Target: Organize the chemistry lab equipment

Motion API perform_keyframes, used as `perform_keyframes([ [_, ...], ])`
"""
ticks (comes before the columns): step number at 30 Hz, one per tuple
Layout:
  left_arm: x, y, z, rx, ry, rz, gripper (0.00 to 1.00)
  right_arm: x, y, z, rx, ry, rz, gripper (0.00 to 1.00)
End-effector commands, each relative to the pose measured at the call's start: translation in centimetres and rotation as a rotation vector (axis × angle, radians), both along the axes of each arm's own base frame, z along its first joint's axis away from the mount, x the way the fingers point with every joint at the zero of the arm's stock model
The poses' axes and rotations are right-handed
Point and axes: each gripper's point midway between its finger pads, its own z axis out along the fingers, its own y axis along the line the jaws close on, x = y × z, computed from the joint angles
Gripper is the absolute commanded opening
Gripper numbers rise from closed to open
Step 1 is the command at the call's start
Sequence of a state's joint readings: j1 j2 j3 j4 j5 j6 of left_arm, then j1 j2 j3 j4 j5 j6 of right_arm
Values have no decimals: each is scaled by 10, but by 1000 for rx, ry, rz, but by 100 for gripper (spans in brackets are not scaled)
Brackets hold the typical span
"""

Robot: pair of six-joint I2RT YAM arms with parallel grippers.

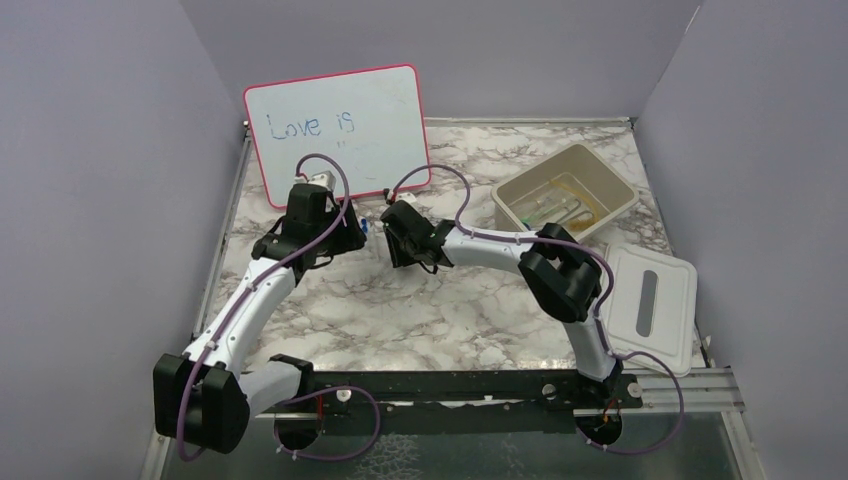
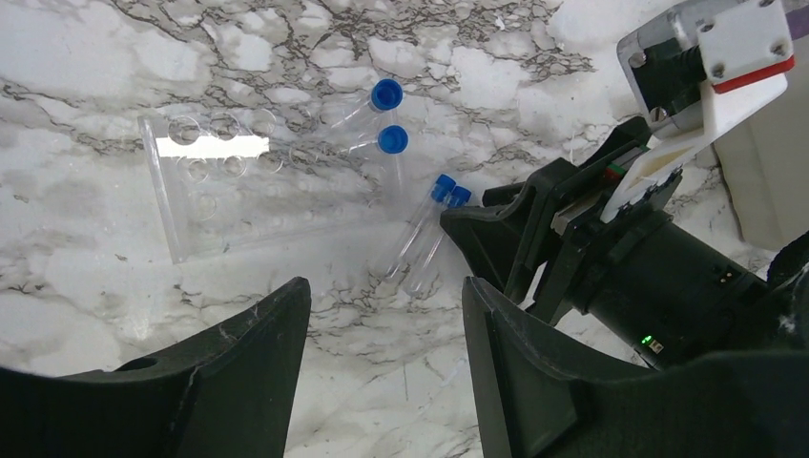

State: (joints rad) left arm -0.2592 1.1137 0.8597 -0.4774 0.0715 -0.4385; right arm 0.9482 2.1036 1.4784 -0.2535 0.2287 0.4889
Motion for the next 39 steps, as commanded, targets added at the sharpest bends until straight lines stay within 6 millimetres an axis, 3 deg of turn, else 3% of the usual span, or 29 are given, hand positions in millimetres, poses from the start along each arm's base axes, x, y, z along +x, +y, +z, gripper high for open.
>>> perform_keyframes([
  [1,-8,-4,1,-37,2,-1,62,-25,-42,-42,-202,116,-12,43],
  [10,-13,-2,-7,-38,15,14,62,-28,-38,-44,-197,149,-14,36],
  [16,-13,-1,-8,-35,9,13,62,-29,-29,-45,-178,163,7,45],
  [23,-13,-1,-10,-30,9,8,62,-32,-18,-41,-139,181,33,48],
  [30,-16,-4,-12,-51,16,-2,62,-36,-33,-42,-195,181,45,38],
  [35,-17,-6,-13,-60,17,-3,62,-40,-35,-35,-173,178,52,47],
  [39,-17,-6,-13,-59,18,-4,62,-40,-29,-20,-125,172,47,48],
])
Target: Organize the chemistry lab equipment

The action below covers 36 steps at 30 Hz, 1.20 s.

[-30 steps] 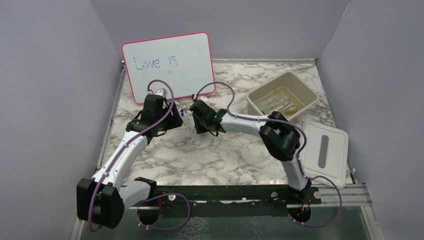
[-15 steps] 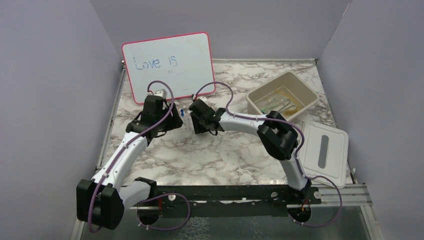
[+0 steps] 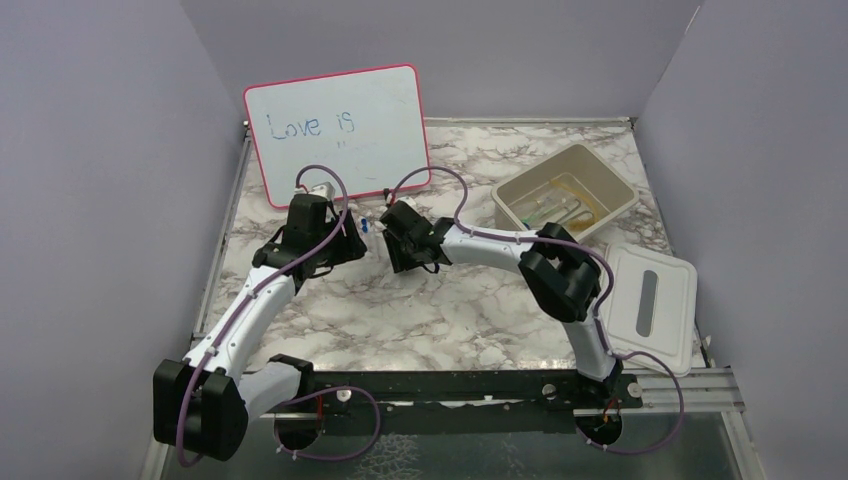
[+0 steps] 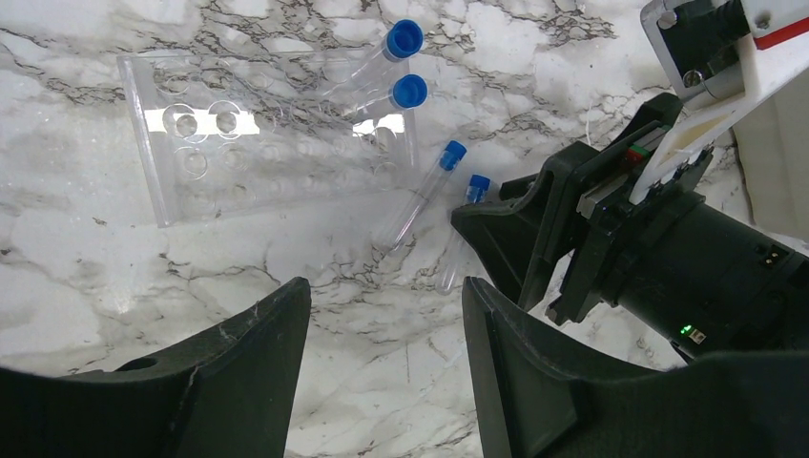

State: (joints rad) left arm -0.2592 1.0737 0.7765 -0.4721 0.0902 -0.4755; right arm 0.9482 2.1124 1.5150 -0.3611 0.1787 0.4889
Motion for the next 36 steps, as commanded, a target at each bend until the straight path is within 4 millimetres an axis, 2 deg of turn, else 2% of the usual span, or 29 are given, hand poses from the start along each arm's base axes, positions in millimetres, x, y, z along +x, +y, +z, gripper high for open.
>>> perform_keyframes([
  [1,1,-6,8,-31,-33,-15,62,-25,-22,-11,-75,89,17,48],
  [10,0,-5,8,-29,-35,-12,62,-26,-8,19,25,77,32,53],
  [23,0,-4,6,-23,-31,-11,62,-29,8,19,105,100,39,59],
  [28,1,-3,6,-19,-34,-6,62,-25,24,31,161,84,56,59],
  [31,1,-2,6,-17,-36,-4,62,-19,20,23,109,74,24,59],
  [36,0,-1,6,-14,-37,-2,62,-12,1,6,-14,49,-52,57],
])
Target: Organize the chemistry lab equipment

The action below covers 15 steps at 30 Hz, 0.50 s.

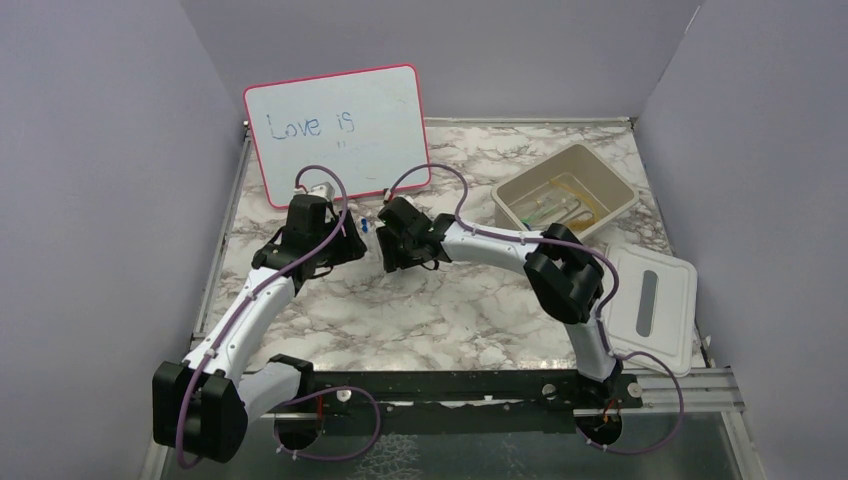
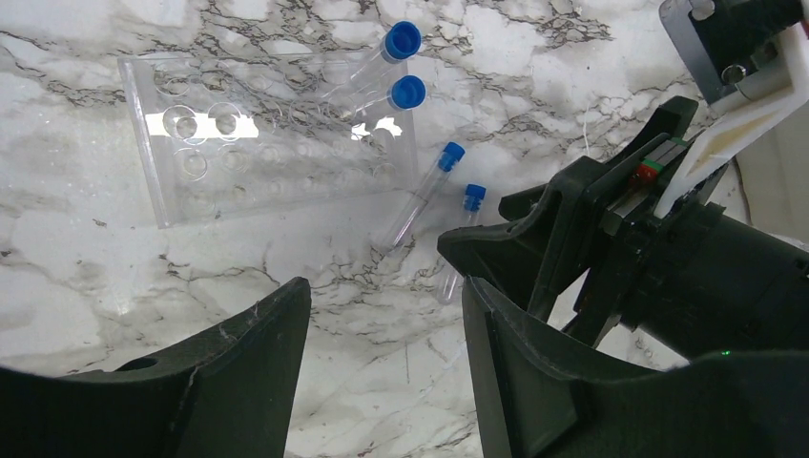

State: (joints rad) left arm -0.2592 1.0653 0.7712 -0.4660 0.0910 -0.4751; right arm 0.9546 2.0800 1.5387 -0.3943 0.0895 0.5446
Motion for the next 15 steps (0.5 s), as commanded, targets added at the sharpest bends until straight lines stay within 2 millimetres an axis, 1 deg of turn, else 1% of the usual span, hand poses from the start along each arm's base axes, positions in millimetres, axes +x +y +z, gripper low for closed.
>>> perform_keyframes([
  [1,0,-1,4,-10,-26,-1,62,4,-17,-16,-117,-22,-74,56],
  [5,0,-1,3,-11,-23,-1,62,3,-21,-22,-149,-32,-92,53],
  [11,-1,-2,2,-14,-19,0,62,0,-17,-35,-159,4,-75,49],
  [14,-3,-3,0,-24,-11,-2,62,0,-19,-38,-173,6,-81,43],
  [15,-4,-4,-2,-29,-5,-4,62,0,-20,-38,-176,4,-86,38],
])
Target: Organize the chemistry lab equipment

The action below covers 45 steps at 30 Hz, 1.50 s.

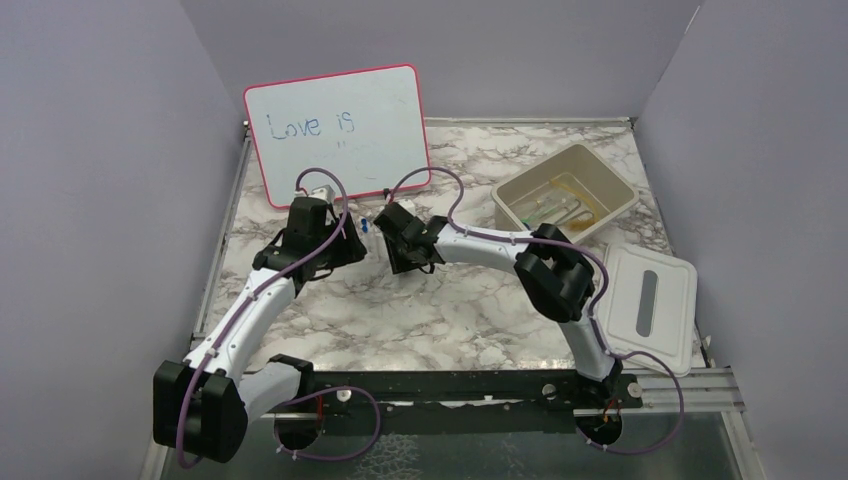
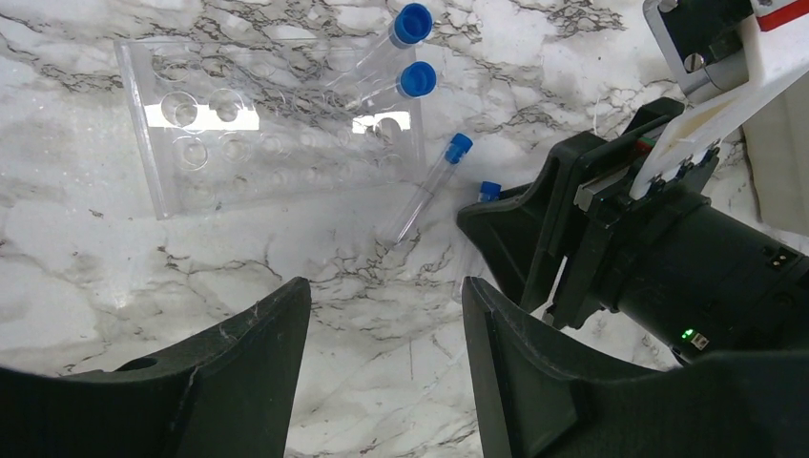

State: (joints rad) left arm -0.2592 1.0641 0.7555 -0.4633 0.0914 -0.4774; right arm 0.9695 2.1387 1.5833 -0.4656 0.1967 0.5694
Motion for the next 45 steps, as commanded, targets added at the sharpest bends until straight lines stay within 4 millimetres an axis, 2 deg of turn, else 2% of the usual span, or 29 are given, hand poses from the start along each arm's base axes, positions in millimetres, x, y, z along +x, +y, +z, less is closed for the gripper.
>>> perform_keyframes([
  [1,-3,-6,3,-38,-14,-7,62,-4,-9,-16,-66,14,-27,34],
  [3,-5,-8,1,-54,-5,-12,62,-2,-12,-14,-73,3,-38,27],
  [7,-9,-18,-3,-114,13,-34,62,2,-13,-6,-55,-30,-58,21],
  [10,-14,-38,-2,-219,11,-97,62,6,-4,17,40,-86,-46,20],
  [14,-21,-66,6,-393,6,-180,62,9,6,61,212,-179,-34,19],
  [18,-23,-80,17,-482,-31,-228,62,9,9,110,387,-258,-39,19],
  [24,-25,-105,43,-578,-126,-338,62,-4,7,185,660,-335,-34,19],
  [28,-25,-118,65,-623,-199,-384,62,-16,3,223,794,-361,-12,19],
  [31,-25,-122,82,-628,-264,-398,57,-21,0,235,825,-363,-7,19],
  [37,-22,-107,97,-578,-389,-344,40,-23,-9,235,817,-369,-21,19],
  [41,-33,-107,105,-568,-445,-403,23,-25,-11,235,818,-365,-17,19],
  [43,-36,-109,104,-561,-447,-434,10,-27,-10,237,827,-355,-6,20],
  [45,-38,-110,103,-551,-442,-454,3,-30,-9,241,841,-351,10,22],
])
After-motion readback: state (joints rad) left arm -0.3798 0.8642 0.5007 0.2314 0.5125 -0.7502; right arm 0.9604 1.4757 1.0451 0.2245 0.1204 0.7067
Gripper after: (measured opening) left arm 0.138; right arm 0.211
